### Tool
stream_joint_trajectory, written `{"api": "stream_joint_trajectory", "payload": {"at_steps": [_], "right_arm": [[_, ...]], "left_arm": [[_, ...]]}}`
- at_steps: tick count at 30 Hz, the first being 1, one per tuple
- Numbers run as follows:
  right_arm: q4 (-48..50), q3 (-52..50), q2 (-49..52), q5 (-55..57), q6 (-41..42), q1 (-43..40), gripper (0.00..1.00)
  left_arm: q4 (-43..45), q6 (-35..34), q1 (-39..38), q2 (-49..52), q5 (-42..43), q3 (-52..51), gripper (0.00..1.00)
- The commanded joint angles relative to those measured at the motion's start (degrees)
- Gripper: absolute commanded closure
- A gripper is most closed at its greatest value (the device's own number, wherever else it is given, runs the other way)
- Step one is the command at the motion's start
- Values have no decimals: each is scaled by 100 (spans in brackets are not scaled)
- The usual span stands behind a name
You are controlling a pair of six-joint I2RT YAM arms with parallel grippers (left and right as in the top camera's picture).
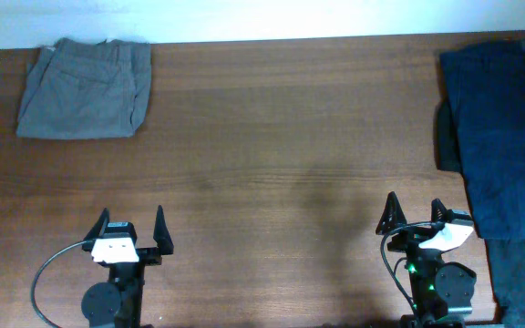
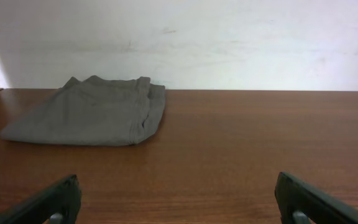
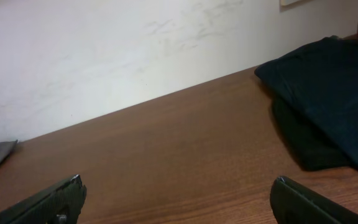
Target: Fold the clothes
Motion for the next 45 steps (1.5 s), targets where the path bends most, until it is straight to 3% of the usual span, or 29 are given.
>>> {"api": "stream_joint_trajectory", "payload": {"at_steps": [1, 36, 45], "right_arm": [[-46, -26, -55, 7, -2, 52, 1], [-39, -26, -55, -9, 24, 52, 1], [83, -26, -55, -1567, 1384, 52, 1]], "left_arm": [[-4, 26, -15, -48, 63, -39, 1], [-2, 24, -15, -48, 66, -39, 1], [-4, 24, -15, -48, 63, -39, 1]]}}
